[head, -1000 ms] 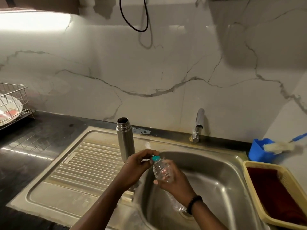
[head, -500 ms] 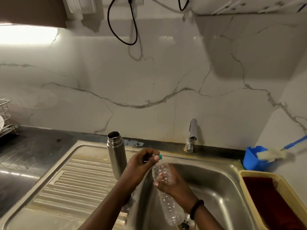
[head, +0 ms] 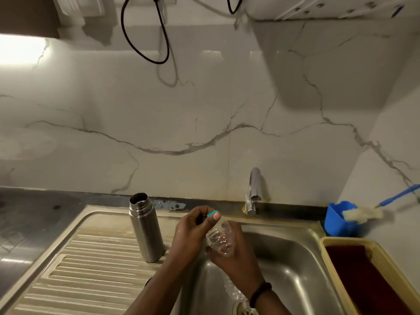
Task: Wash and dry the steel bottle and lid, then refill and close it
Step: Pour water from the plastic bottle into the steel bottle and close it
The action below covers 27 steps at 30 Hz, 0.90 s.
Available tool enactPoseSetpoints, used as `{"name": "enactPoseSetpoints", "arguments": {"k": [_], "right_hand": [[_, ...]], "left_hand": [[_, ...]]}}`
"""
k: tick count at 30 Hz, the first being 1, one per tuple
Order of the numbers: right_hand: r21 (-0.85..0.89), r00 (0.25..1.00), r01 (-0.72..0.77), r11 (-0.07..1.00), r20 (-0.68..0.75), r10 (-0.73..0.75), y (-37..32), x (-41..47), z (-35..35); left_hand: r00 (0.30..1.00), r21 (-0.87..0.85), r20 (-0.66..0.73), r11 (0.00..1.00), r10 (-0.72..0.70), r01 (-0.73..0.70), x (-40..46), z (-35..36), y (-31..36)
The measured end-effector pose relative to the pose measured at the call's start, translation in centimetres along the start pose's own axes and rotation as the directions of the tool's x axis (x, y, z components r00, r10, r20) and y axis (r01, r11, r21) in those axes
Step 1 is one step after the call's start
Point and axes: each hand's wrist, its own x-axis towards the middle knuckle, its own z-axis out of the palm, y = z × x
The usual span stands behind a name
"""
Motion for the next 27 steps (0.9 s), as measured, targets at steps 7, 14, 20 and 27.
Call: {"name": "enactPoseSetpoints", "arguments": {"k": [7,14,20,27], "right_hand": [[0.095,0.995,-0.024,0.995,0.097,0.015,0.7,0.1,-0.7],[-0.232,0.962,-0.166,0.958,0.177,0.209,5.6,-0.3,0.8],[-0.177,0.983,-0.147,0.973,0.087,0.165,7.2,0.4,1.4],[-0.193,0.998,-0.049,0.98,0.033,0.056,4.2,6.2,3.9]], "left_hand": [[0.982,-0.002,0.188,1.0,0.013,-0.013,0.0,-0.7,-0.9],[0.973,0.26,-0.103,0.939,-0.205,0.226,-1.0,-1.4,-4.7],[0.964,0.522,-0.246,0.825,-0.099,0.218,-1.9,-4.7,-8.0],[0.971,0.695,-0.23,0.709,0.062,0.12,-2.9,-7.7,-7.9]]}}
